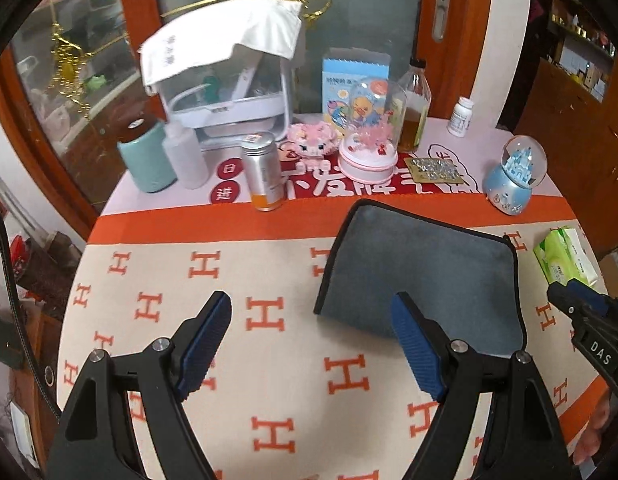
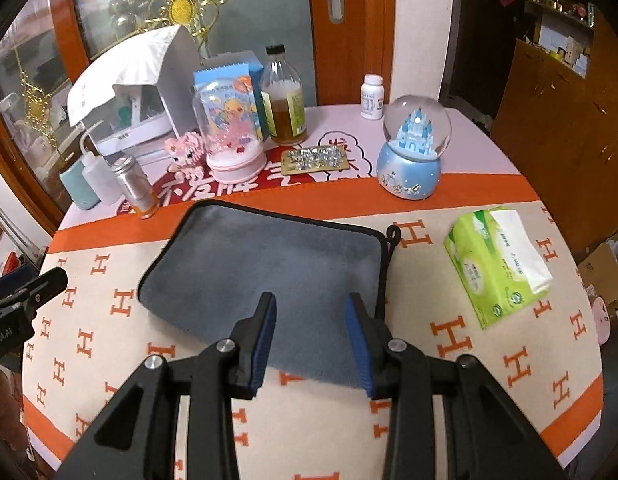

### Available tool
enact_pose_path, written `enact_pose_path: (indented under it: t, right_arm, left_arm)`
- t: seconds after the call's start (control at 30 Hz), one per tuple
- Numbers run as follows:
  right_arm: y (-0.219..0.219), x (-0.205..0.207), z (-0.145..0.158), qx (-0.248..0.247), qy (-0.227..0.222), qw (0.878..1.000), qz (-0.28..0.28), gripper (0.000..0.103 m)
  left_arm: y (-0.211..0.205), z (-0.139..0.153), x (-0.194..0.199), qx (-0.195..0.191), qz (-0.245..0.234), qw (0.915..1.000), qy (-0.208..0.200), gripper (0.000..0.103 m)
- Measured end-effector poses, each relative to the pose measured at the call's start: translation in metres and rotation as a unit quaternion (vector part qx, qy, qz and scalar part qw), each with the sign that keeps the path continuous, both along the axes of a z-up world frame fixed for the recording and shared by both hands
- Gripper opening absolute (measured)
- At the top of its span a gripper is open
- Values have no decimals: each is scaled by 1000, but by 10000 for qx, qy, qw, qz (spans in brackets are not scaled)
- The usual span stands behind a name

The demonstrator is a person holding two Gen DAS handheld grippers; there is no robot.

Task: Fold towel

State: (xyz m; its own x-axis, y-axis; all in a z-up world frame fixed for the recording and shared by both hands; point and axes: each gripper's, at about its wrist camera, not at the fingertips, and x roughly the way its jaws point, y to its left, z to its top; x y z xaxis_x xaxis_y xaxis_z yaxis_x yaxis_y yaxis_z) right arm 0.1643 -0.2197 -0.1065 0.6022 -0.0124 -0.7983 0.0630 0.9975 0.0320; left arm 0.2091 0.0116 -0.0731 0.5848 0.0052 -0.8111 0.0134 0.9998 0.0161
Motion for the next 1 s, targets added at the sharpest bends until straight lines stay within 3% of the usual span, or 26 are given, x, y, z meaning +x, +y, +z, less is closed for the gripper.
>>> enact_pose_path:
  t: [0.5,0.67,1.0]
  right_arm:
    - [31,-93,39,313,-315,9988,204,36]
    - [34,-121,48,431,-388,9982,175,45]
    - [32,-171,65,501,-264,9981,224,46]
  left_arm:
    - [20,36,-84,-220,150,9995,-192,80]
    - [23,53,-115,-316,46,9990,-321,80]
    - [25,76,-167,-347,91,9987,-366,80]
